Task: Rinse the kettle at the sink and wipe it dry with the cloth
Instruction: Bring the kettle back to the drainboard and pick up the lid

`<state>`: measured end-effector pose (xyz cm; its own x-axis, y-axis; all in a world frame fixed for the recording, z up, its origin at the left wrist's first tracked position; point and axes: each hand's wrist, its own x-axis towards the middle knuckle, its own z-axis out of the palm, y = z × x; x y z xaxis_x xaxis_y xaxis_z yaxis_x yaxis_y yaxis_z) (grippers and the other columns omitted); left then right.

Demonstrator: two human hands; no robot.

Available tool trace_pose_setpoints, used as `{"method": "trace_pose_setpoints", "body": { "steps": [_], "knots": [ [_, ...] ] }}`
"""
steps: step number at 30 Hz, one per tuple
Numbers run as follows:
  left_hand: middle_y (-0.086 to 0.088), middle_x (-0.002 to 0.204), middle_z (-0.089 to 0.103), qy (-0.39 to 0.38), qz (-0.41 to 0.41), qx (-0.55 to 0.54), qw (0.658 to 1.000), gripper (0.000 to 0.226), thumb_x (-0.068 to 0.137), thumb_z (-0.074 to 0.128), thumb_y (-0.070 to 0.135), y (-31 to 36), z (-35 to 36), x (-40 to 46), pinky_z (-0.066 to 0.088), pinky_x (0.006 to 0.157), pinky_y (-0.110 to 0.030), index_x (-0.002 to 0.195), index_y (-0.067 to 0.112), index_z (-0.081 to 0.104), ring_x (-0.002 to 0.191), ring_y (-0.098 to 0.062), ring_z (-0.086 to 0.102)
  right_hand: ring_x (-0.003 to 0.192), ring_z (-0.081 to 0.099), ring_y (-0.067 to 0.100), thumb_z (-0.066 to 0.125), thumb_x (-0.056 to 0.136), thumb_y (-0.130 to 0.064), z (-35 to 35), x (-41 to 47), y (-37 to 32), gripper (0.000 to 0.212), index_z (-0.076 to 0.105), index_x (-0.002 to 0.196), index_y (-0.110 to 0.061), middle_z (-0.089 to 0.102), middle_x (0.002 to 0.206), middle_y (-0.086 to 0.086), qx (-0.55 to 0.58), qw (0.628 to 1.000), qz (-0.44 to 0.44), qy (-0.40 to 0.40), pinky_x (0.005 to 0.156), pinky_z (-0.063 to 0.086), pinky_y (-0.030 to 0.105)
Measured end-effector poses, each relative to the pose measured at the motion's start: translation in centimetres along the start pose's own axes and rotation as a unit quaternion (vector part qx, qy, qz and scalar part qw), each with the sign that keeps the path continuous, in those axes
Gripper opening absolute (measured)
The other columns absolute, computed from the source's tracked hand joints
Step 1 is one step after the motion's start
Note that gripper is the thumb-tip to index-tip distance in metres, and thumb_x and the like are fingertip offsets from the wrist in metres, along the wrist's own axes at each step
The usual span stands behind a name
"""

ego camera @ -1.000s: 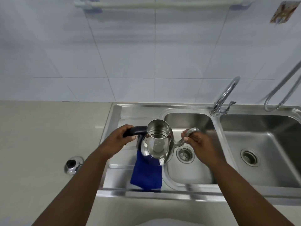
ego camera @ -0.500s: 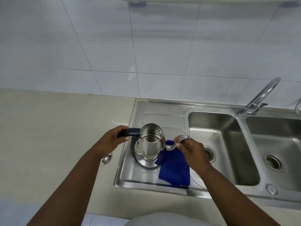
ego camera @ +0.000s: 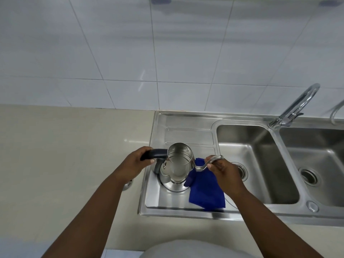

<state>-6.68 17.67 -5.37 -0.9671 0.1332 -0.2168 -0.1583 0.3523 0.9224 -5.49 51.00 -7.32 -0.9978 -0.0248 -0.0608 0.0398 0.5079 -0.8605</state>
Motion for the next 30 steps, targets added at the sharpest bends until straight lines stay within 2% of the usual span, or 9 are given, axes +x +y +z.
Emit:
{"method": "trace_pose_setpoints", "body": {
  "steps": [4, 7, 12, 16, 19, 22, 24, 26, 30],
  "knots": [
    [0.012, 0.114, 0.068, 0.001, 0.005, 0.01, 1.0, 0.04, 0.087, 0.07, 0.015, -0.9, -0.3, 0.1, 0.043, 0.094, -0.026, 0.121, 0.035, 0.061, 0.109, -0.002, 0.06, 0.097, 0.064, -0.004, 0.066, 0.092, -0.02, 0.2, -0.1, 0.1, 0.019, 0.071, 0.107, -0.03, 0.07, 0.102, -0.02, -0.013, 1.0, -0.005, 0.004, 0.089, 0.045, 0.012],
    [0.014, 0.129, 0.061, 0.021, -0.018, 0.029, 0.999, 0.057, 0.085, 0.074, 0.018, -2.5, -1.5, -0.5, 0.038, 0.103, -0.027, 0.135, 0.031, 0.052, 0.123, -0.001, 0.052, 0.096, 0.064, -0.006, 0.065, 0.093, -0.02, 0.2, 0.0, 0.1, 0.019, 0.069, 0.105, -0.034, 0.069, 0.102, -0.021, -0.02, 1.0, -0.009, 0.005, 0.09, 0.047, 0.014],
    [0.006, 0.126, 0.062, 0.125, -0.085, 0.036, 0.988, 0.053, 0.078, 0.08, 0.012, -7.0, -4.3, -3.5, 0.041, 0.097, -0.024, 0.128, 0.018, 0.061, 0.117, -0.009, 0.055, 0.099, 0.066, 0.011, 0.064, 0.093, -0.02, 0.4, 0.0, 0.4, 0.02, 0.069, 0.109, -0.029, 0.071, 0.104, -0.011, -0.016, 1.0, 0.005, 0.003, 0.096, 0.051, 0.031],
    [0.003, 0.117, 0.065, 0.128, -0.101, 0.093, 0.982, 0.05, 0.072, 0.084, 0.006, -10.4, -5.2, -5.4, 0.038, 0.089, -0.011, 0.117, 0.017, 0.066, 0.109, -0.014, 0.058, 0.103, 0.068, 0.018, 0.063, 0.094, -0.019, 0.4, -0.1, 0.3, 0.02, 0.071, 0.112, -0.025, 0.072, 0.107, -0.007, -0.012, 1.0, 0.007, 0.002, 0.098, 0.052, 0.038],
    [0.003, 0.114, 0.067, 0.147, -0.068, 0.113, 0.98, 0.047, 0.071, 0.082, 0.0, -11.8, -5.1, -5.7, 0.037, 0.083, 0.001, 0.113, 0.015, 0.069, 0.108, -0.017, 0.061, 0.101, 0.069, 0.019, 0.062, 0.094, -0.019, 0.3, -0.2, 0.2, 0.021, 0.07, 0.113, -0.023, 0.072, 0.106, -0.006, -0.027, 1.0, 0.0, 0.0, 0.097, 0.054, 0.04],
    [0.004, 0.109, 0.069, 0.178, -0.05, 0.109, 0.977, 0.041, 0.072, 0.08, -0.002, -12.2, -4.7, -5.5, 0.04, 0.084, -0.003, 0.108, 0.017, 0.071, 0.107, -0.023, 0.064, 0.096, 0.069, 0.013, 0.062, 0.094, -0.018, 0.3, -0.2, 0.0, 0.02, 0.07, 0.111, -0.025, 0.072, 0.103, -0.008, -0.021, 1.0, -0.006, 0.002, 0.094, 0.055, 0.039],
    [-0.001, 0.11, 0.07, 0.187, -0.048, 0.096, 0.977, 0.041, 0.073, 0.08, -0.003, -11.9, -4.6, -5.3, 0.04, 0.082, 0.0, 0.109, 0.014, 0.071, 0.105, -0.023, 0.064, 0.095, 0.069, 0.01, 0.062, 0.095, -0.018, 0.2, -0.3, 0.0, 0.02, 0.069, 0.109, -0.029, 0.072, 0.101, -0.009, -0.024, 1.0, -0.008, 0.002, 0.093, 0.056, 0.039],
    [-0.004, 0.114, 0.07, 0.195, -0.027, 0.09, 0.976, 0.044, 0.075, 0.079, -0.002, -10.7, -4.6, -5.1, 0.039, 0.086, 0.001, 0.116, 0.011, 0.069, 0.107, -0.02, 0.064, 0.094, 0.07, 0.012, 0.063, 0.094, -0.018, 0.2, -0.3, 0.2, 0.019, 0.069, 0.107, -0.031, 0.072, 0.102, -0.011, -0.017, 1.0, -0.009, 0.001, 0.093, 0.057, 0.041],
    [0.005, 0.121, 0.067, 0.214, 0.067, 0.106, 0.969, 0.044, 0.081, 0.076, 0.005, -5.2, -5.0, -4.1, 0.038, 0.098, -0.005, 0.122, 0.015, 0.067, 0.114, -0.009, 0.061, 0.096, 0.071, 0.015, 0.063, 0.094, -0.02, 0.4, -0.2, 0.4, 0.02, 0.069, 0.105, -0.036, 0.072, 0.105, -0.016, 0.005, 1.0, -0.004, 0.004, 0.093, 0.058, 0.045]
  ]
}}
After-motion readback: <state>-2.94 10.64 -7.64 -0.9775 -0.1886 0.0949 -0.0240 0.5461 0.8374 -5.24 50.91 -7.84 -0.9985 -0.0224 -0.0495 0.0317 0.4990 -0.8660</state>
